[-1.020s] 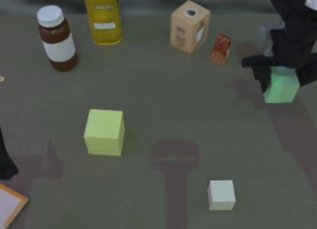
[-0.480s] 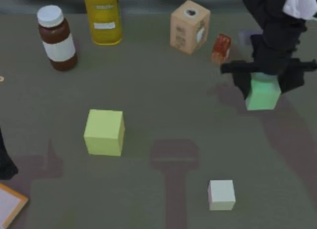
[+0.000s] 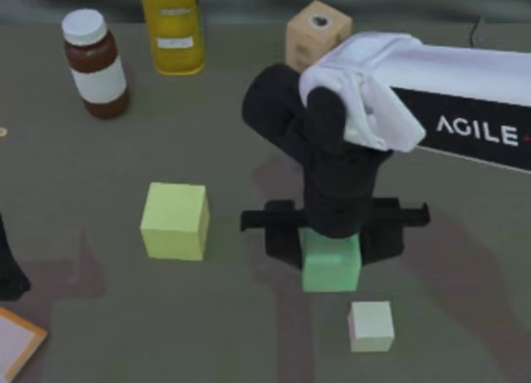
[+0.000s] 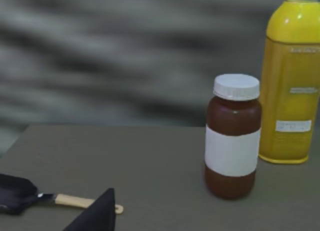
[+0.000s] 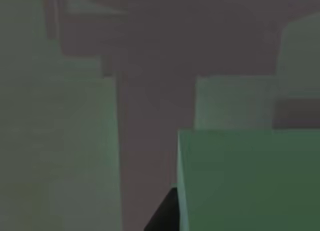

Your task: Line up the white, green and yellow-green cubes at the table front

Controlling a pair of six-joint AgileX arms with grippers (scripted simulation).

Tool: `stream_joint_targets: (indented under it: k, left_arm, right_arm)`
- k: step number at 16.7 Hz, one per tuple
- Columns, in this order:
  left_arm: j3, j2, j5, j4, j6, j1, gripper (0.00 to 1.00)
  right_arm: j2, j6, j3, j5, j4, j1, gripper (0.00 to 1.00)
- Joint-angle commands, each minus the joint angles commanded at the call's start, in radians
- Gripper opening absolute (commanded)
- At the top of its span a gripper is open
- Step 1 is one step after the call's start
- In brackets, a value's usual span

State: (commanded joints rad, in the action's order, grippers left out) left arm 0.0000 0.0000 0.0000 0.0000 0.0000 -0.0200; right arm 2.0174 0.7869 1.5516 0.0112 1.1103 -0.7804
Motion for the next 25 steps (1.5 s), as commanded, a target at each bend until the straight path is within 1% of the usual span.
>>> stream_joint_targets:
  k: [2,4,10,16,18,21,25]
  left_arm:
    - [0.000,0.000,0.000,0.000,0.000,0.000,1.00]
    - [0.000,0.000,0.000,0.000,0.000,0.000,1.00]
    - [0.000,0.000,0.000,0.000,0.000,0.000,1.00]
    - [0.000,0.000,0.000,0.000,0.000,0.000,1.00]
    - [0.000,0.000,0.000,0.000,0.000,0.000,1.00]
    - [0.000,0.000,0.000,0.000,0.000,0.000,1.00]
    - [0.000,0.000,0.000,0.000,0.000,0.000,1.00]
  right_arm:
    - [-0.046,0.085,-0.053,0.002,-0.014,-0.085,0.00]
    - [-0.075,0.129,-0.083,0.003,-0.023,-0.129,0.00]
    - [-0.069,0.133,-0.097,0.003,-0.040,-0.132,0.00]
    - [0.001,0.137,-0.223,0.004,-0.246,-0.135,0.00]
    - [0.016,0.138,-0.246,0.004,-0.277,-0.137,0.00]
    - [0.016,0.138,-0.246,0.004,-0.278,-0.137,0.00]
    - [0.016,0.138,-0.246,0.004,-0.278,-0.137,0.30]
